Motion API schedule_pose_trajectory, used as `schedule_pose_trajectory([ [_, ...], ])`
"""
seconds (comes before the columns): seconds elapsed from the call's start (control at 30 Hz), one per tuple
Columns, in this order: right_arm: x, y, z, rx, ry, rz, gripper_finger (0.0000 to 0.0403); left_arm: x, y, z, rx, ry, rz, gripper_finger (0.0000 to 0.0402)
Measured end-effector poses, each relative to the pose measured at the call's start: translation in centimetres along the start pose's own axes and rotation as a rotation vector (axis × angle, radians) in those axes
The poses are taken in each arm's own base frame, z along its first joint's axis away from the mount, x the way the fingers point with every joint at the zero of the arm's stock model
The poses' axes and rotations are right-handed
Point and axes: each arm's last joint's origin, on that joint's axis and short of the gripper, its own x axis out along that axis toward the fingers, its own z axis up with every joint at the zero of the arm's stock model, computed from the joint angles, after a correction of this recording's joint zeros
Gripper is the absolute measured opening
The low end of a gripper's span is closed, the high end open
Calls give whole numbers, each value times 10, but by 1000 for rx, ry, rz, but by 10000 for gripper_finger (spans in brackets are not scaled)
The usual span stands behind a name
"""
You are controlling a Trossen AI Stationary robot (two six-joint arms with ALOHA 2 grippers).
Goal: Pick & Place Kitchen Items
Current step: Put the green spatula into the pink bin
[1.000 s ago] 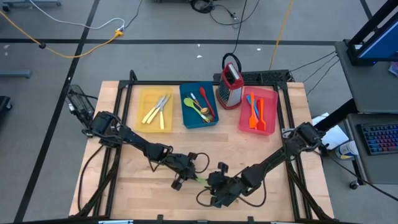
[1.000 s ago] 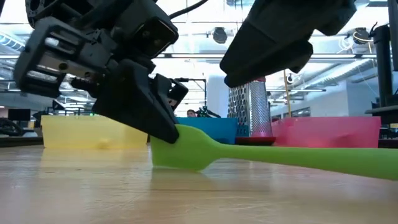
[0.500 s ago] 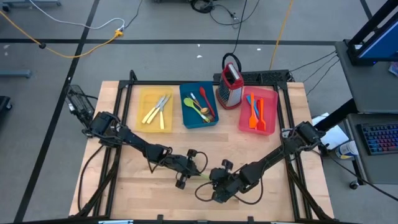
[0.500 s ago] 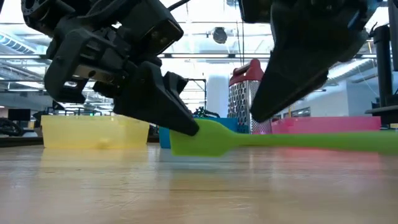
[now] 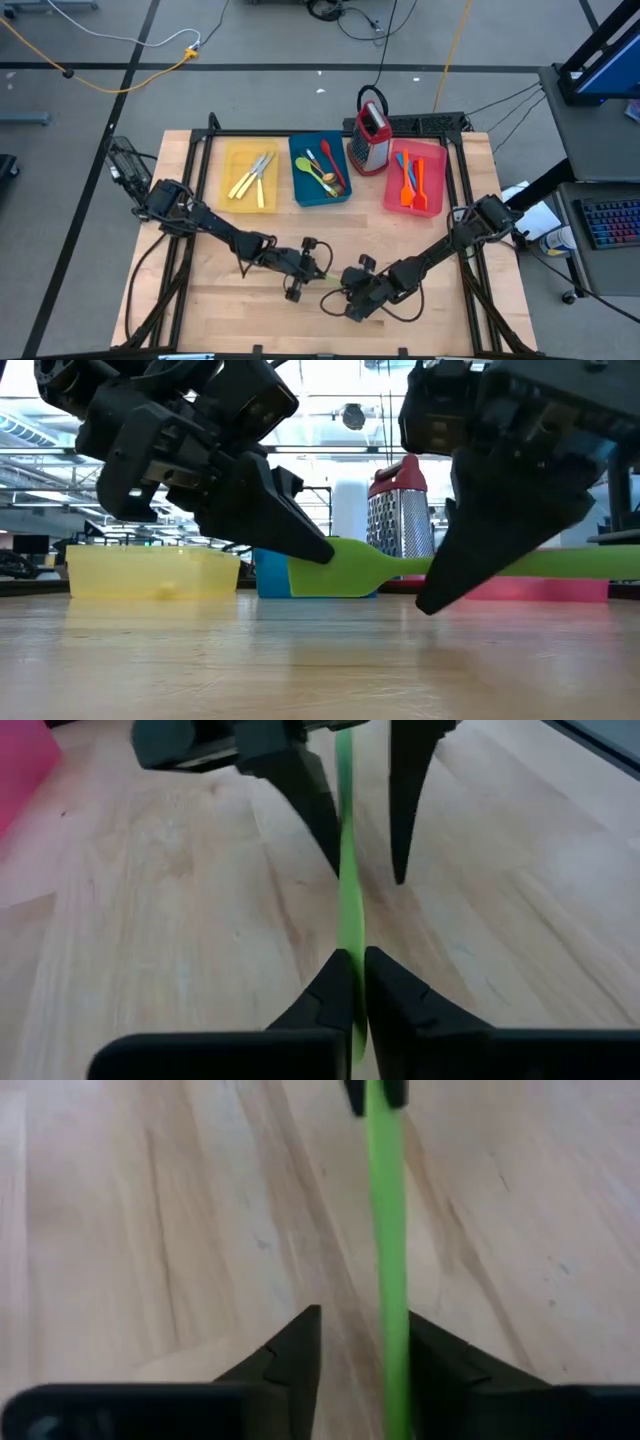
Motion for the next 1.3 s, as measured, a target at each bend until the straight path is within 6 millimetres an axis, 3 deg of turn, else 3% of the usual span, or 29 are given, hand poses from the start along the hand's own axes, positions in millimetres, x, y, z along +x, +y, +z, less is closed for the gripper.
schedule_pose_trajectory([
  [0.13,2,-4,-4,-5,4,-7,51,0,1,0,-1,1,3,9],
  [0.23,2,-5,-5,-3,-3,-8,10,0,1,-1,11,8,1,28],
  [0.57,2,-4,-6,37,-17,-18,6,0,1,-2,11,19,4,84],
  [0.87,2,-4,-7,62,-17,-17,3,0,1,-6,12,64,2,87],
  [1.07,2,-4,-7,133,-15,-19,2,-1,3,-7,-62,75,120,88],
  [1.3,-4,-7,-10,81,32,-49,2,-27,9,13,-90,85,187,88],
])
